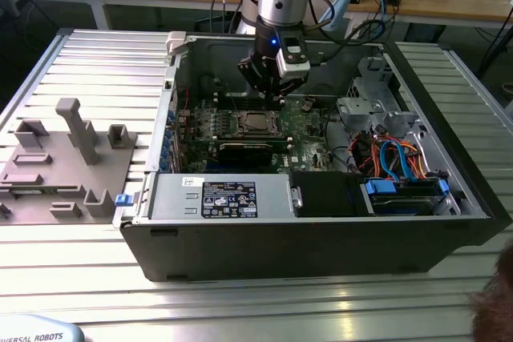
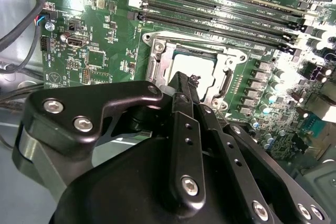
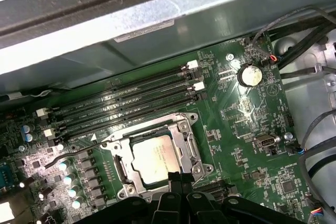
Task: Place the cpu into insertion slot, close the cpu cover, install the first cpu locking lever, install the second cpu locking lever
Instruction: 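Install the first cpu locking lever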
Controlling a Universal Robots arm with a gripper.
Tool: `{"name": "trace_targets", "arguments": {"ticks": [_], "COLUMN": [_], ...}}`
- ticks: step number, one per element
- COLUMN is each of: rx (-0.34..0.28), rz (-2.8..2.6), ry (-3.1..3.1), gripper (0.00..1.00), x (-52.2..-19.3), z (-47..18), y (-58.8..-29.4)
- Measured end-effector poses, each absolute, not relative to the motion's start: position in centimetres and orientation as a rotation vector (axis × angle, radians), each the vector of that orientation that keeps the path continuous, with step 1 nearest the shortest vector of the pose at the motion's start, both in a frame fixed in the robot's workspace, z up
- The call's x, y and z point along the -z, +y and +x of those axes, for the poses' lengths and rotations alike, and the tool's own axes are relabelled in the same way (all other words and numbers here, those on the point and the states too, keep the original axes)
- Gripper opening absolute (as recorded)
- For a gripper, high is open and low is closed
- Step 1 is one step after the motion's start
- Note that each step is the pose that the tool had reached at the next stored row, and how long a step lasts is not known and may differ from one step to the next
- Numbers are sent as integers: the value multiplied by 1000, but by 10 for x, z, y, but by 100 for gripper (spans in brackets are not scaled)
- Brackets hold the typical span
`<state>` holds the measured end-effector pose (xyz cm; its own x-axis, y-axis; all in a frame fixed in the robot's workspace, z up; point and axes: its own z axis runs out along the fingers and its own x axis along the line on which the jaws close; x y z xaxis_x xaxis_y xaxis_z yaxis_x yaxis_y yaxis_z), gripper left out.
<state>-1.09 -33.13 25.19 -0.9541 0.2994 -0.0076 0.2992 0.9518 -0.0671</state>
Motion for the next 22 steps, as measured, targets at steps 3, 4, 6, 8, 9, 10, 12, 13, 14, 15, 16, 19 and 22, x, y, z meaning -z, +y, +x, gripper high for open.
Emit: {"name": "trace_targets", "arguments": {"ticks": [3, 4, 6, 8, 9, 10, 12, 13, 14, 15, 16, 19, 22], "rx": [-106, -106, -106, -106, -106, -106, -106, -106, -106, -106, -106, -106, -106], "rz": [-466, -464, -460, -456, -453, -451, -448, -446, -445, -443, -442, -437, -431], "ry": [-3102, -3103, -3104, -3104, -3105, -3105, -3106, -3106, -3106, -3106, -3107, -3107, -3108], "gripper": [11, 11, 11, 11, 11, 11, 11, 11, 11, 11, 11, 11, 11], "x": [-252, -252, -252, -252, -252, -252, -252, -252, -252, -252, -252, -252, -252], "z": [-11, -11, -11, -11, -11, -11, -11, -11, -11, -11, -11, -11, -11], "y": [-331, -331, -331, -331, -331, -331, -331, -331, -331, -331, -331, -331, -331]}}
